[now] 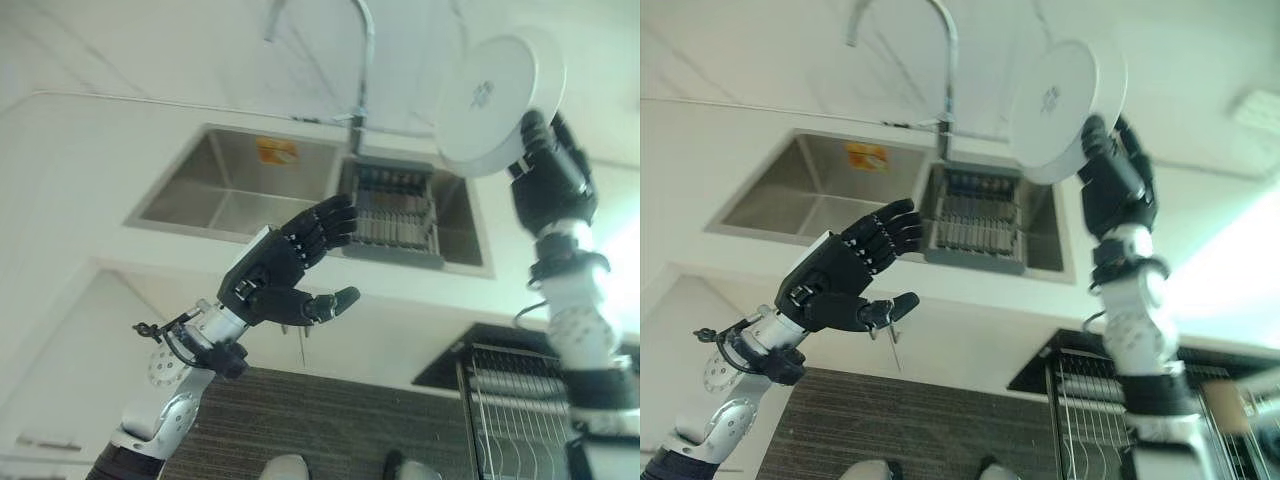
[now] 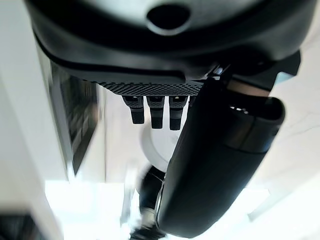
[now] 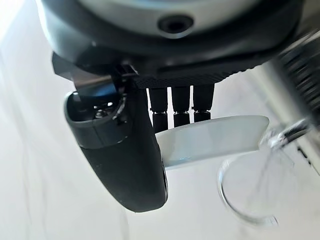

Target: Place the dishes in the dishwasher.

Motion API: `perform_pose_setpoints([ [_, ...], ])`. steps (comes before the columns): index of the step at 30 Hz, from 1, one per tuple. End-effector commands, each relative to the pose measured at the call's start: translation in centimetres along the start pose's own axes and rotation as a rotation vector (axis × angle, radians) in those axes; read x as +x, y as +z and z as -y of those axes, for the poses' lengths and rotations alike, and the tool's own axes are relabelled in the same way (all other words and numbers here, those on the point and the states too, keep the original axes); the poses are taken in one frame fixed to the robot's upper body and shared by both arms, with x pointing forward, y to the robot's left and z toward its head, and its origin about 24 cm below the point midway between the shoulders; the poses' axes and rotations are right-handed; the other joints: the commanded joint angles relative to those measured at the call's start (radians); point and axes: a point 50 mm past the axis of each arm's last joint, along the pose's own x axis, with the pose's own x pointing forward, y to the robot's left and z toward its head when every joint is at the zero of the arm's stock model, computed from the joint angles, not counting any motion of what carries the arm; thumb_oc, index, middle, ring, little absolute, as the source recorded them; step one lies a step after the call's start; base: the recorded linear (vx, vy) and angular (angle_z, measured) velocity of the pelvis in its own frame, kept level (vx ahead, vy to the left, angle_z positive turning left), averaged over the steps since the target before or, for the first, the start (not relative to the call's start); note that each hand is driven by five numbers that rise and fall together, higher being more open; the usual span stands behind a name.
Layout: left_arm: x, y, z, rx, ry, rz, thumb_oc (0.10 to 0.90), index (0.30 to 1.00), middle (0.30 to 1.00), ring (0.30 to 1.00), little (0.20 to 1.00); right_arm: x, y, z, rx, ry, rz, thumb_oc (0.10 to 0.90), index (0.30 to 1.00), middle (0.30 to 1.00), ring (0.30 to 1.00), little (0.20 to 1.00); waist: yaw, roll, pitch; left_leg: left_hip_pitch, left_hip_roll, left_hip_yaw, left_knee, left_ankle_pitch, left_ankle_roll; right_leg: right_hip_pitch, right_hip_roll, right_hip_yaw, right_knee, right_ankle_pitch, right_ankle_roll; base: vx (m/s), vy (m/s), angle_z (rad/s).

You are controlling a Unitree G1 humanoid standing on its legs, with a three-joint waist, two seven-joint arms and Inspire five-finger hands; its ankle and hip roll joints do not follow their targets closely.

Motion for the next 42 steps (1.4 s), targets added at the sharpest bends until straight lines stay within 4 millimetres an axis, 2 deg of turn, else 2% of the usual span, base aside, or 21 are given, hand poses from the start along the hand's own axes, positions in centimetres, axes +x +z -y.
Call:
perform_pose_setpoints([
  [1, 1.4, 3.0, 1.0, 0.064, -0.122, 0.127, 0.8, 0.9, 0.9, 0.9, 0.9, 1.7, 6.6, -4.1, 0.086, 0.282, 0.362, 0.4, 0.3, 0.3, 0.3, 0.3, 0.059, 0.044, -0.088, 0.07, 0.005, 0.002, -0.059, -0.087, 0.006, 0.116, -0.087, -0.187, 0.203, -0.091, 0.066, -0.32, -0.04, -1.82],
  [2, 1.5, 3.1, 0.8, 0.078, -0.141, 0.111, 0.8, 0.9, 0.9, 0.9, 0.9, 1.4, 6.3, -3.9, 0.101, 0.294, 0.372, 0.4, 0.3, 0.3, 0.3, 0.3, 0.066, 0.06, -0.088, 0.071, 0.02, 0.029, -0.059, -0.081, 0.009, 0.165, -0.089, -0.215, 0.203, -0.083, 0.057, -0.3, -0.152, -1.83],
  [3, 1.6, 3.4, 0.4, 0.069, -0.161, 0.096, 0.8, 0.9, 0.9, 0.9, 0.9, 0.9, 5.8, -3.6, 0.102, 0.301, 0.38, 0.4, 0.3, 0.3, 0.3, 0.3, 0.069, 0.072, -0.098, 0.06, 0.029, 0.056, -0.059, -0.069, 0.006, 0.207, -0.081, -0.223, 0.203, -0.125, 0.049, -0.11, -0.215, -1.44],
  [5, 1.4, 3.5, 0.4, 0.025, -0.176, 0.089, 0.8, 0.9, 0.9, 0.9, 0.9, 0.2, 4.9, -3.9, 0.103, 0.311, 0.38, 0.4, 0.3, 0.3, 0.3, 0.3, 0.094, 0.063, -0.11, 0.058, 0.038, 0.104, -0.059, -0.071, -0.027, 0.225, -0.106, -0.248, 0.203, -0.235, 0.061, -0.05, -0.321, -0.58],
  [6, 1.3, 3.5, 0.4, 0.014, -0.179, 0.086, 0.8, 0.9, 0.9, 0.9, 0.9, 0.1, 4.8, -3.9, 0.099, 0.308, 0.381, 0.4, 0.3, 0.3, 0.3, 0.3, 0.096, 0.063, -0.114, 0.058, 0.044, 0.115, -0.059, -0.066, -0.035, 0.224, -0.108, -0.251, 0.203, -0.25, 0.059, -0.04, -0.323, -0.64],
  [10, 1.2, 2.4, 1.7, -0.023, -0.211, 0.054, 0.8, 0.9, 0.9, 0.9, 0.9, -2.0, 5.6, -4.8, 0.061, 0.339, 0.431, 0.4, 0.3, 0.3, 0.3, 0.3, 0.059, 0.071, -0.126, 0.057, 0.08, 0.151, -0.059, -0.051, -0.063, 0.175, -0.097, -0.228, 0.203, -0.328, 0.064, -0.05, -0.264, -0.63],
  [15, 1.1, 1.7, 2.7, -0.052, -0.26, 0.003, 0.8, 0.9, 0.9, 0.9, 0.9, -3.1, 6.4, -4.4, 0.034, 0.337, 0.464, 0.4, 0.3, 0.3, 0.3, 0.3, 0.015, 0.078, -0.127, 0.062, 0.091, 0.148, -0.059, -0.05, -0.073, 0.136, -0.072, -0.197, 0.203, -0.333, 0.06, -0.04, -0.163, -0.25],
  [16, 1.0, 1.0, 3.1, -0.104, -0.285, -0.019, 0.8, 0.9, 0.9, 0.9, 0.9, -3.3, 6.5, -4.5, 0.023, 0.334, 0.472, 0.4, 0.3, 0.3, 0.3, 0.3, 0.001, 0.081, -0.122, 0.056, 0.103, 0.172, -0.059, -0.03, -0.068, 0.118, -0.067, -0.208, 0.203, -0.317, 0.045, -0.05, -0.148, -0.09],
  [19, 0.7, -1.7, 3.8, -0.179, -0.27, -0.113, 0.8, 0.9, 0.9, 0.9, 0.9, -3.5, 6.4, -4.2, -0.028, 0.309, 0.471, 0.4, 0.3, 0.3, 0.3, 0.3, -0.028, 0.083, -0.12, 0.075, 0.115, 0.174, -0.059, -0.049, -0.084, 0.108, -0.056, -0.186, 0.203, -0.327, 0.044, -0.02, -0.12, -0.1],
  [23, -1.0, -5.4, 4.5, -0.266, -0.202, -0.248, 0.8, 0.9, 0.9, 0.9, 0.9, -3.4, 5.9, -3.6, -0.076, 0.281, 0.405, 0.4, 0.3, 0.3, 0.3, 0.3, -0.05, 0.082, -0.12, 0.074, 0.135, 0.19, -0.059, -0.04, -0.092, 0.092, -0.031, -0.174, 0.203, -0.335, 0.026, -0.03, -0.13, -0.07],
  [24, -2.2, -7.3, 4.5, -0.311, -0.136, -0.31, 0.8, 0.9, 0.9, 0.9, 0.9, -3.4, 5.5, -3.1, -0.096, 0.267, 0.371, 0.4, 0.3, 0.3, 0.3, 0.3, -0.059, 0.081, -0.118, 0.073, 0.146, 0.195, -0.059, -0.034, -0.096, 0.085, -0.019, -0.167, 0.203, -0.339, 0.018, -0.03, -0.164, -0.18],
  [27, -4.4, -10.3, 4.2, -0.34, 0.003, -0.404, 0.8, 0.9, 0.9, 0.9, 0.9, -3.4, 5.0, -2.2, -0.158, 0.24, 0.339, 0.4, 0.3, 0.3, 0.3, 0.3, -0.067, 0.077, -0.117, 0.07, 0.163, 0.202, -0.059, -0.021, -0.106, 0.078, -0.003, -0.161, 0.203, -0.345, 0.004, -0.03, -0.159, -0.13],
  [29, -9.4, -14.4, 2.4, -0.35, 0.323, -0.541, 0.8, 0.9, 0.9, 0.9, 0.9, -3.5, 5.1, -1.3, -0.277, 0.227, 0.317, 0.4, 0.3, 0.3, 0.3, 0.3, -0.069, 0.064, -0.112, 0.057, 0.194, 0.205, -0.059, 0.003, -0.123, 0.073, 0.013, -0.164, 0.203, -0.353, -0.014, -0.03, -0.292, -0.1],
  [31, -14.5, -17.6, 2.5, -0.322, 0.552, -0.739, 0.8, 0.9, 0.9, 0.9, 0.9, -3.3, 4.9, -0.6, -0.319, 0.218, 0.266, 0.4, 0.3, 0.3, 0.3, 0.3, -0.062, 0.049, -0.109, 0.045, 0.212, 0.197, -0.059, 0.024, -0.137, 0.07, 0.028, -0.163, 0.203, -0.362, -0.033, 0.04, -0.32, -0.06],
  [34, -18.4, -19.3, 3.5, -0.329, 0.711, -0.878, 0.8, 0.9, 0.9, 0.9, 0.9, -3.1, 4.7, -0.2, -0.329, 0.204, 0.232, 0.4, 0.3, 0.3, 0.3, 0.3, -0.051, 0.038, -0.107, 0.063, 0.2, 0.2, -0.059, 0.036, -0.137, 0.068, 0.032, -0.162, 0.203, -0.364, -0.045, 0.07, -0.147, -0.03],
  [35, -18.9, -19.5, 3.6, -0.331, 0.738, -0.899, 0.8, 0.9, 0.9, 0.9, 0.9, -3.0, 4.7, -0.1, -0.328, 0.204, 0.225, 0.4, 0.3, 0.3, 0.3, 0.3, -0.049, 0.036, -0.106, 0.067, 0.196, 0.201, -0.059, 0.037, -0.136, 0.069, 0.031, -0.16, 0.203, -0.364, -0.047, 0.13, -0.108, -0.01],
  [36, -21.0, -20.1, 4.7, -0.353, 0.795, -0.956, 0.8, 0.9, 0.9, 0.9, 0.9, -2.9, 4.5, 0.2, -0.329, 0.2, 0.209, 0.4, 0.3, 0.3, 0.3, 0.3, -0.029, 0.028, -0.096, 0.075, 0.143, 0.161, -0.059, 0.069, -0.136, 0.071, 0.032, -0.136, 0.203, -0.361, -0.05, 0.13, -0.066, -0.02],
  [37, -21.6, -20.2, 5.1, -0.364, 0.816, -0.972, 0.8, 0.9, 0.9, 0.9, 0.9, -2.8, 4.4, 0.3, -0.33, 0.2, 0.205, 0.4, 0.3, 0.3, 0.3, 0.3, -0.023, 0.027, -0.091, 0.075, 0.121, 0.149, -0.059, 0.072, -0.132, 0.074, 0.031, -0.126, 0.203, -0.36, -0.049, 0.06, -0.027, -0.19],
  [39, -23.4, -20.6, 6.5, -0.378, 0.852, -1.033, 0.8, 0.9, 0.9, 0.9, 0.9, -2.7, 3.8, 0.3, -0.326, 0.204, 0.202, 0.4, 0.3, 0.3, 0.3, 0.3, 0.005, 0.039, -0.075, 0.03, 0.036, 0.104, -0.059, 0.04, -0.093, 0.064, 0.035, -0.102, 0.203, -0.334, -0.039, 0.0, 0.091, -0.42],
  [41, -24.5, -21.0, 7.6, -0.376, 0.851, -1.102, 0.8, 0.9, 0.9, 0.9, 0.9, -2.6, 2.7, -0.2, -0.319, 0.209, 0.189, 0.4, 0.3, 0.3, 0.3, 0.3, 0.019, 0.06, -0.07, -0.006, 0.017, 0.096, -0.059, 0.033, -0.078, 0.072, 0.05, -0.097, 0.203, -0.337, -0.034, 0.15, 0.297, -0.38],
  [42, -25.3, -21.4, 8.5, -0.367, 0.848, -1.165, 0.8, 0.9, 0.9, 0.9, 0.9, -2.7, 1.9, -0.1, -0.307, 0.216, 0.155, 0.4, 0.3, 0.3, 0.3, 0.3, 0.019, 0.068, -0.082, 0.002, 0.002, 0.05, -0.059, 0.005, -0.064, 0.077, 0.057, -0.097, 0.203, -0.343, -0.031, 0.26, 0.503, -0.29],
])
